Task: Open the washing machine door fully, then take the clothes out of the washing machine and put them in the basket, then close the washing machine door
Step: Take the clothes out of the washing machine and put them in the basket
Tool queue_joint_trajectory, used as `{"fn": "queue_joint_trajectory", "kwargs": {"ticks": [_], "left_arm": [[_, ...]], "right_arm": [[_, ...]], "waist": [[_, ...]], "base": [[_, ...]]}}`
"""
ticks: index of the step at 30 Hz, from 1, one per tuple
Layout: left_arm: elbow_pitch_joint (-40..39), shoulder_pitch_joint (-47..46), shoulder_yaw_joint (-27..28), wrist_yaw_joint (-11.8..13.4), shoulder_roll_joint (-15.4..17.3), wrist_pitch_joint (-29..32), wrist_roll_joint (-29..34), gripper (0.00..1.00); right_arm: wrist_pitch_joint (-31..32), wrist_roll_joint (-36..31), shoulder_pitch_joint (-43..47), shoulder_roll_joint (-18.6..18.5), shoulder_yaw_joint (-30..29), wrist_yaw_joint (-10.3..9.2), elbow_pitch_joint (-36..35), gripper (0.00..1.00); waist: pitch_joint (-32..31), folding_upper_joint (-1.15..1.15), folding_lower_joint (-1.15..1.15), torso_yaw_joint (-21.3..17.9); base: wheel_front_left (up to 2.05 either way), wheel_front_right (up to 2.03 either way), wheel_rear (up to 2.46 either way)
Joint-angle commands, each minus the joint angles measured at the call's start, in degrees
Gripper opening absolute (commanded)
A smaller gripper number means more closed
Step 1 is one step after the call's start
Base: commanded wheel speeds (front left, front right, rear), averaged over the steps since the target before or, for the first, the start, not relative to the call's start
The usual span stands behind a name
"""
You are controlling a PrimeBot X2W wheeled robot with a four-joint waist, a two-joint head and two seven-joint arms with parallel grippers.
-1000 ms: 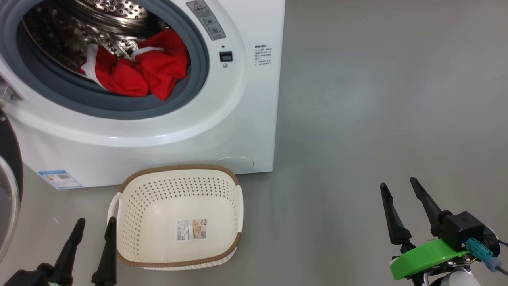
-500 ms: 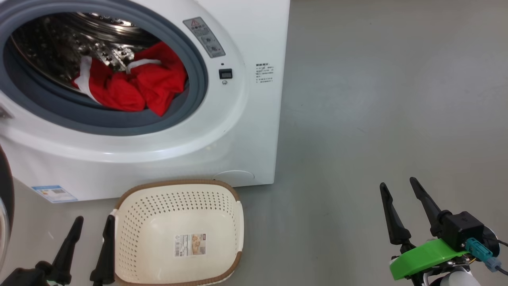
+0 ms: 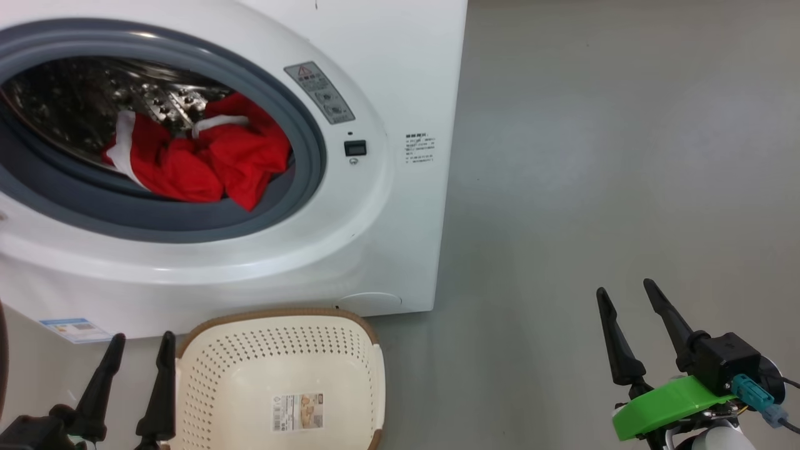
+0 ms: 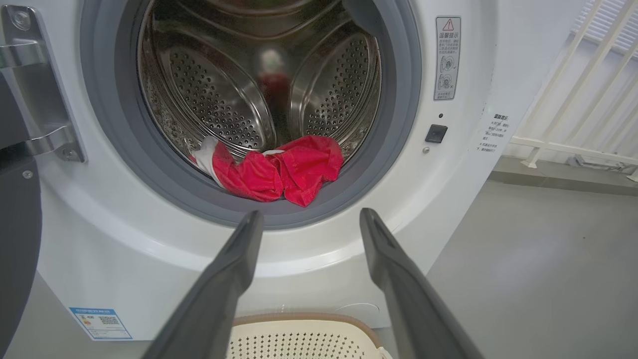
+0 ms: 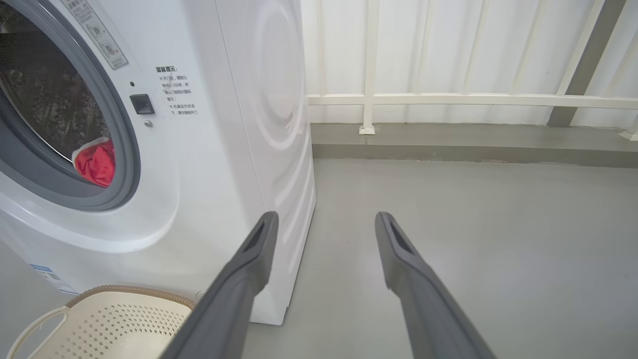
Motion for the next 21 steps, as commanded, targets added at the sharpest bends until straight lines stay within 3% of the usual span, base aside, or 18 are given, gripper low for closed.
{"fn": "queue_joint_trajectory", "kwargs": {"ticks": [1, 8, 21], "left_arm": [[-0.95, -2.63, 2.49, 0.07, 1.68, -0.28, -0.17, 1.00], [-0.29, -2.72, 2.69, 0.07, 1.58, -0.28, -0.52, 1.00], [1.18, -3.15, 2.39, 0.07, 1.38, -0.28, 0.84, 1.00]], "right_arm": [[-0.52, 0.04, -1.26, -0.06, 1.60, 0.36, -1.35, 1.00], [-0.52, 0.09, -1.18, -0.05, 1.85, 0.36, -1.11, 1.00], [-0.52, 0.05, -1.55, -0.05, 2.16, 0.36, -0.98, 1.00]], "waist": [[0.10, 0.00, 0.00, 0.00], [-0.03, 0.00, 0.00, 0.02], [0.44, 0.00, 0.00, -0.10]], "base": [[0.82, -0.82, 0.00], [0.66, -0.66, 0.00], [0.04, -0.04, 0.00]]}}
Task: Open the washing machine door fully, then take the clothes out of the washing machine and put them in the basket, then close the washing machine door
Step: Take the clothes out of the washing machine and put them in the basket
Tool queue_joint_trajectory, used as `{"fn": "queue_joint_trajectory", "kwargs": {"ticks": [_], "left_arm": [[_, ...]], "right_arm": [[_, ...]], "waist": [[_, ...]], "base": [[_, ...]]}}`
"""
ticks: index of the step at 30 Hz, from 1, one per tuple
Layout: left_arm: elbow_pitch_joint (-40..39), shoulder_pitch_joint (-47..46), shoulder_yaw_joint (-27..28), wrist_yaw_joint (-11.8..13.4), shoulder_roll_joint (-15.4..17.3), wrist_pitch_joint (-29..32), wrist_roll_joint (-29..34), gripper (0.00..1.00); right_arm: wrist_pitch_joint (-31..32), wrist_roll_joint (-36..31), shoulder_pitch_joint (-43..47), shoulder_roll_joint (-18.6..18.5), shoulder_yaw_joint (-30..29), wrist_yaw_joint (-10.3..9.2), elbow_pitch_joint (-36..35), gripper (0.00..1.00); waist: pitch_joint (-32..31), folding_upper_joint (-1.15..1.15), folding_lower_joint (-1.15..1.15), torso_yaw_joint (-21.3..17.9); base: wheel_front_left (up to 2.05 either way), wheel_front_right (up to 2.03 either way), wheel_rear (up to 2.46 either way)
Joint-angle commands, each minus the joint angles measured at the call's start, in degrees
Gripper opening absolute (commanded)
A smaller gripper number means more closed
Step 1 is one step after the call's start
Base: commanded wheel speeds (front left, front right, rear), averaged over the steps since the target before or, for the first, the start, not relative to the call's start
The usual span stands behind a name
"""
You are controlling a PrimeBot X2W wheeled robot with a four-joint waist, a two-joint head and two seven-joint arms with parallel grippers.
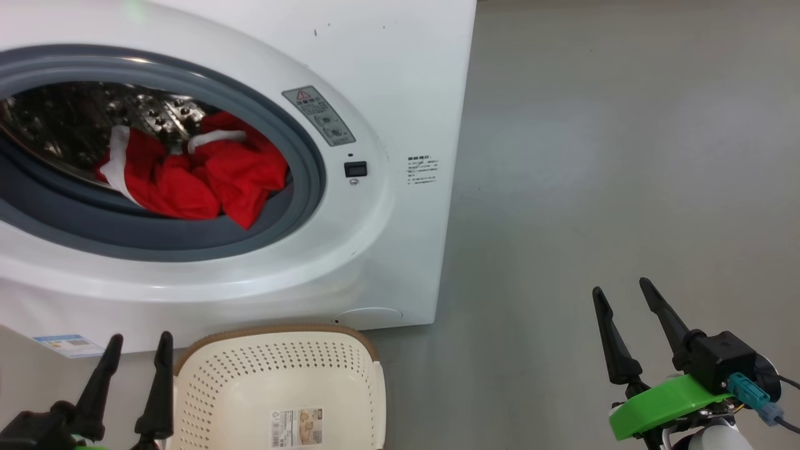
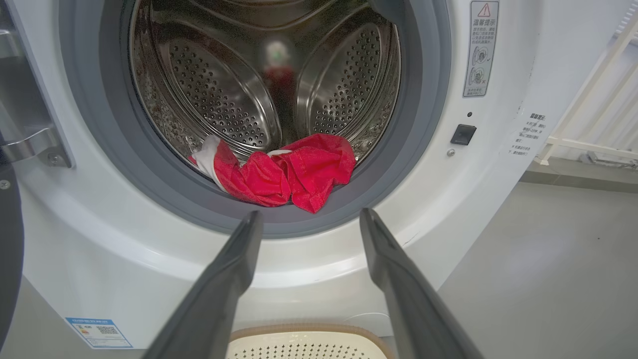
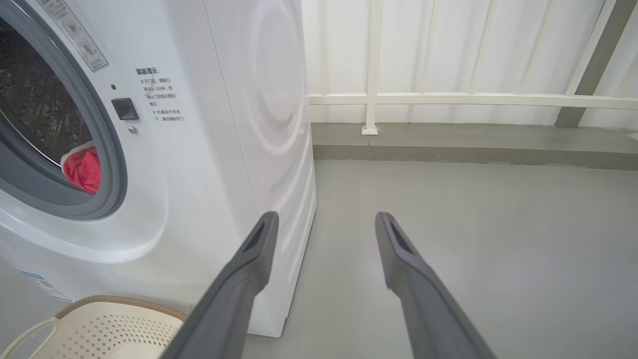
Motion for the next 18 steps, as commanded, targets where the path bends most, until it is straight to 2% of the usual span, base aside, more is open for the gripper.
{"fn": "queue_joint_trajectory", "kwargs": {"ticks": [1, 11, 18], "left_arm": [[-0.35, -2.13, 1.88, 0.07, 1.23, -0.28, 1.01, 1.00], [7.05, -11.85, 0.60, 0.07, 2.60, -0.28, 2.61, 1.00], [17.79, -24.01, -0.95, 0.07, 5.32, -0.28, 2.06, 1.00]], "right_arm": [[-0.52, 0.07, -1.39, -0.08, 1.65, 0.36, -1.20, 1.00], [-0.52, 0.84, -3.12, -0.08, 2.19, 0.36, -2.05, 1.00], [-0.52, 1.67, -5.61, -0.08, 2.88, 0.36, -2.44, 1.00]], "waist": [[0.19, 0.00, 0.00, -0.11], [4.70, 0.00, 0.00, -0.90], [9.37, 0.00, 0.00, -2.19]], "base": [[0.00, 0.00, 0.00], [0.00, 0.00, 0.00], [0.00, 0.00, 0.00]]}}
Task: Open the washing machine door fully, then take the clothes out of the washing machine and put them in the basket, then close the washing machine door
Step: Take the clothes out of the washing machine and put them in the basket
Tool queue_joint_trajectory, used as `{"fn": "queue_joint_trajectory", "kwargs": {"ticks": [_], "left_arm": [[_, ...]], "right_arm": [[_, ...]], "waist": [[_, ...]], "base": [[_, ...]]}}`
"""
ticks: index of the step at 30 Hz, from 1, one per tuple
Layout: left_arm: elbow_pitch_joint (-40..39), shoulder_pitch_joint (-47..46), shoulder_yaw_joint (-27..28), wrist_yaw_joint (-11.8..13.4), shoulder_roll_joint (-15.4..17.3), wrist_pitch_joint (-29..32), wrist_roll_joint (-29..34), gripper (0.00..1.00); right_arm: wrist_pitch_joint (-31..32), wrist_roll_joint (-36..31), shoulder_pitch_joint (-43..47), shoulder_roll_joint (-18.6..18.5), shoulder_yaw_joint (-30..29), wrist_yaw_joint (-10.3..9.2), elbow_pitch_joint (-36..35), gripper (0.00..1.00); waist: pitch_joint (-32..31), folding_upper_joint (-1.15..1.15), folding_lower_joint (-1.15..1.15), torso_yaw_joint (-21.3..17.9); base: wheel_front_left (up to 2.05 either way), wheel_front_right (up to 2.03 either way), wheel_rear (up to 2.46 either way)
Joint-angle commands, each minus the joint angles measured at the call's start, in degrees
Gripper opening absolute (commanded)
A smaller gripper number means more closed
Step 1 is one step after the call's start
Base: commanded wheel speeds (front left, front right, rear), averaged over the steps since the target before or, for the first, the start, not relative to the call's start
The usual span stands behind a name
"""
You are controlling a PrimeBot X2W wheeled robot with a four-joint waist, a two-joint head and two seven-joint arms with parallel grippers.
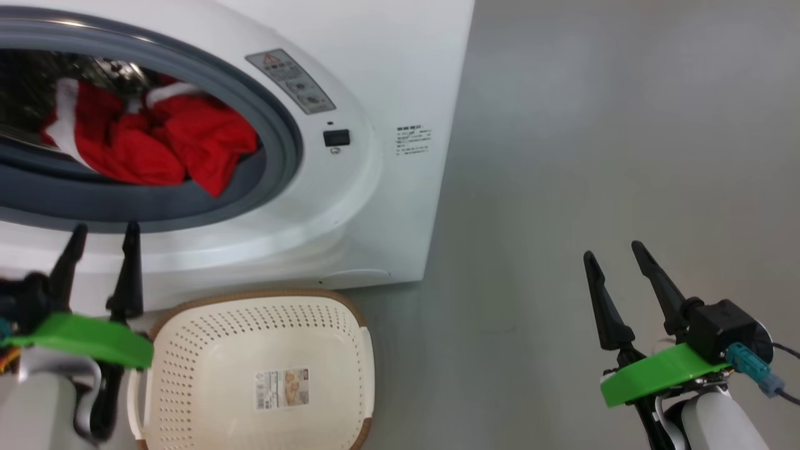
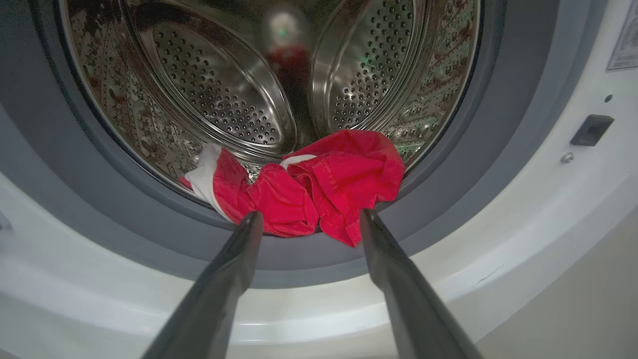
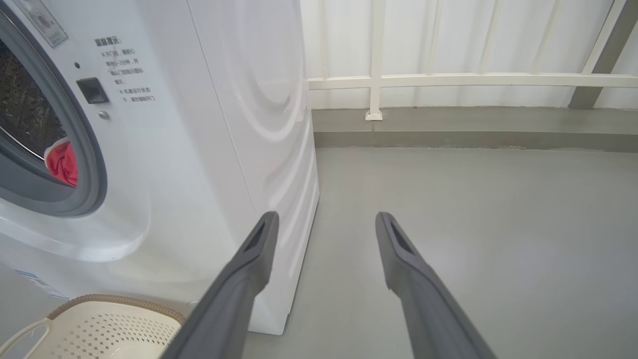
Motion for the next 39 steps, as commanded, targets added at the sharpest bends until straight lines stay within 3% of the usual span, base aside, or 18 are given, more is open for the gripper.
{"fn": "queue_joint_trajectory", "kwargs": {"ticks": [1, 12, 17, 39], "left_arm": [[1.64, -4.03, 0.93, 0.07, 2.99, -0.28, -0.54, 1.00], [20.39, -23.15, -7.26, 0.07, 8.18, 2.14, -4.88, 1.00], [23.94, -27.42, -10.45, 0.07, 9.22, 3.21, -5.68, 1.00], [40.19, -43.13, -15.54, 0.12, 9.27, 6.90, -5.69, 1.00]], "right_arm": [[-0.52, 0.70, -1.80, -0.07, 1.66, 0.36, -1.53, 1.00], [-0.52, 2.17, -5.19, -0.07, 2.55, 0.36, -2.09, 1.00], [-0.52, 2.42, -5.67, -0.07, 2.67, 0.36, -2.07, 1.00], [-0.52, 3.71, -7.09, -0.07, 5.20, 0.36, -2.35, 1.00]], "waist": [[2.83, 0.00, 0.00, -1.21], [8.31, 0.00, 0.00, -3.61], [8.84, 0.00, 0.00, -3.86], [11.51, 0.00, 0.00, -6.05]], "base": [[0.00, 0.00, 0.00], [0.00, 0.00, 0.00], [0.00, 0.00, 0.00], [0.00, 0.00, 0.00]]}}
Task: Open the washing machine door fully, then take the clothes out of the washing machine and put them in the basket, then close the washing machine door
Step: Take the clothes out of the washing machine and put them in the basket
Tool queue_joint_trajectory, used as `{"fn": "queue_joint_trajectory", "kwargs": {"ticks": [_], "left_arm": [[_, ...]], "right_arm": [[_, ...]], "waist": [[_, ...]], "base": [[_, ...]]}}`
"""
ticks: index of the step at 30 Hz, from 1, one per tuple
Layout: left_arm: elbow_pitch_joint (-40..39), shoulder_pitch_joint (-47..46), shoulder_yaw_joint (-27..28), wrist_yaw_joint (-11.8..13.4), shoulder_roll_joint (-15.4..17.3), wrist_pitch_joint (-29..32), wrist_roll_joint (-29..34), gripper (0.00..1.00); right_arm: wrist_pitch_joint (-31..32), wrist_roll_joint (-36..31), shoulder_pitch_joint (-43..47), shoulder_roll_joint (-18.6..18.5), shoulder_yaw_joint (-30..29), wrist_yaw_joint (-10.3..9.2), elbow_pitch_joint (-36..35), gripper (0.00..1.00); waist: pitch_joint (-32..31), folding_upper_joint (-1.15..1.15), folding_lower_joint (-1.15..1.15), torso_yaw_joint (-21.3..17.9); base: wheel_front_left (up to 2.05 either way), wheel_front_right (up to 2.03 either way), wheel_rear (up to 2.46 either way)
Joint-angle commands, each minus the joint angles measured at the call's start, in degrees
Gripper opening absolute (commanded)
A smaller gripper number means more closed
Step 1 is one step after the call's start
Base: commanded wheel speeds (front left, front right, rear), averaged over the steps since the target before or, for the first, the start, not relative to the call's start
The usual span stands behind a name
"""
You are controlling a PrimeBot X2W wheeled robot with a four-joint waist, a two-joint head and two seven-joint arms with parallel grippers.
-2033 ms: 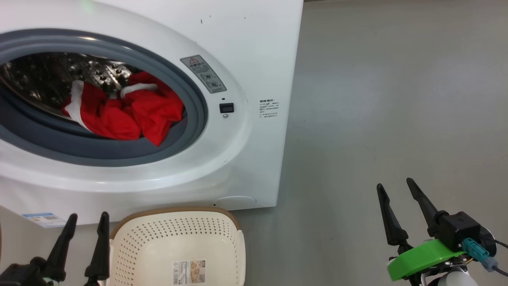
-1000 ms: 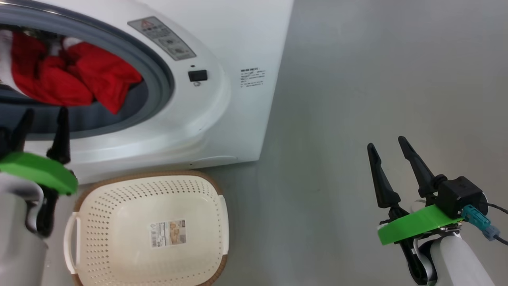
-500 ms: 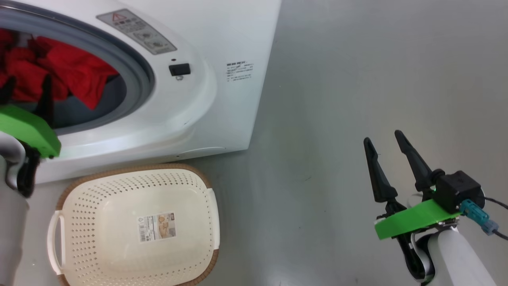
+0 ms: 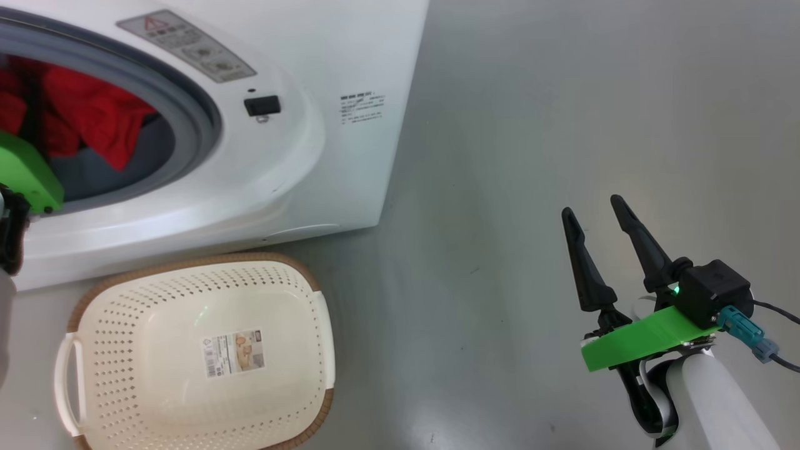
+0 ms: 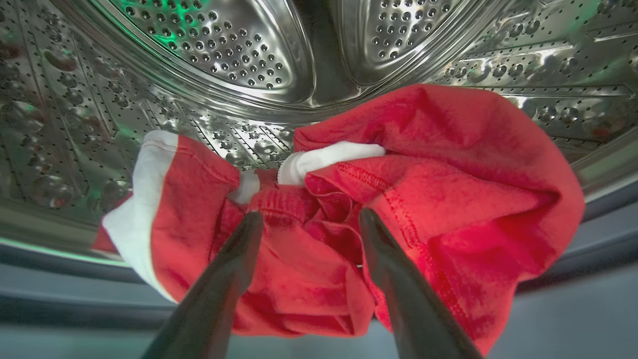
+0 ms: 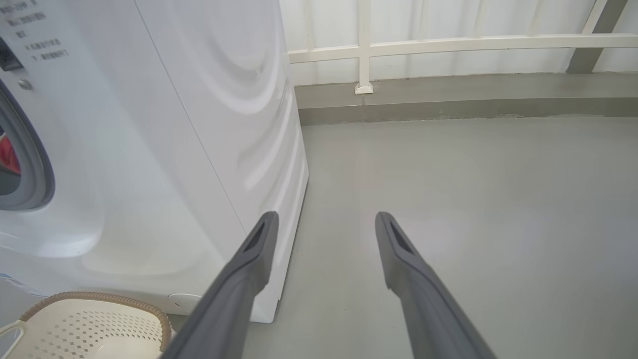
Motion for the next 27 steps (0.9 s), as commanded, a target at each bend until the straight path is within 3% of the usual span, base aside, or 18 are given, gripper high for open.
{"fn": "queue_joint_trajectory", "kwargs": {"ticks": [1, 14, 15, 16, 17, 18, 27], "left_arm": [[0.17, -1.71, 0.38, 0.11, 3.11, 0.30, 0.21, 1.00], [3.37, -2.26, -1.15, 0.58, 4.61, 0.69, 0.47, 1.00], [3.46, -2.31, -1.25, 0.68, 4.61, 0.63, 0.49, 0.85], [3.56, -2.33, -1.34, 0.77, 4.60, 0.78, 0.48, 0.40], [3.64, -2.36, -1.43, 0.84, 4.61, 0.85, 0.47, 0.06], [3.71, -2.38, -1.49, 0.91, 4.59, 0.81, 0.45, 0.00], [4.03, -1.78, -1.77, 0.96, 3.89, -0.99, -0.11, 0.00]], "right_arm": [[-0.37, 0.46, -0.73, -0.01, 1.61, 0.36, -1.51, 1.00], [-0.37, 0.63, -1.07, 0.00, 2.01, 0.36, -1.79, 1.00], [-0.37, 0.63, -1.06, 0.00, 2.01, 0.36, -1.80, 1.00], [-0.37, 0.63, -1.06, 0.00, 2.04, 0.36, -1.81, 1.00], [-0.37, 0.63, -1.07, 0.00, 2.08, 0.36, -1.81, 1.00], [-0.37, 0.64, -1.07, 0.00, 2.11, 0.36, -1.82, 1.00], [-0.37, 0.56, -1.20, 0.00, 1.79, 0.36, -1.55, 1.00]], "waist": [[0.55, 0.00, 0.00, -0.52], [1.21, 0.00, 0.00, -1.96], [1.23, 0.00, 0.00, -1.96], [1.25, 0.00, 0.00, -1.98], [1.27, 0.00, 0.00, -1.99], [1.25, 0.00, 0.00, -1.99], [0.36, 0.00, 0.00, -1.42]], "base": [[0.00, 0.00, 0.00], [0.00, 0.00, 0.00], [0.00, 0.00, 0.00], [0.00, 0.00, 0.00], [0.00, 0.00, 0.00], [0.00, 0.00, 0.00], [0.00, 0.00, 0.00]]}}
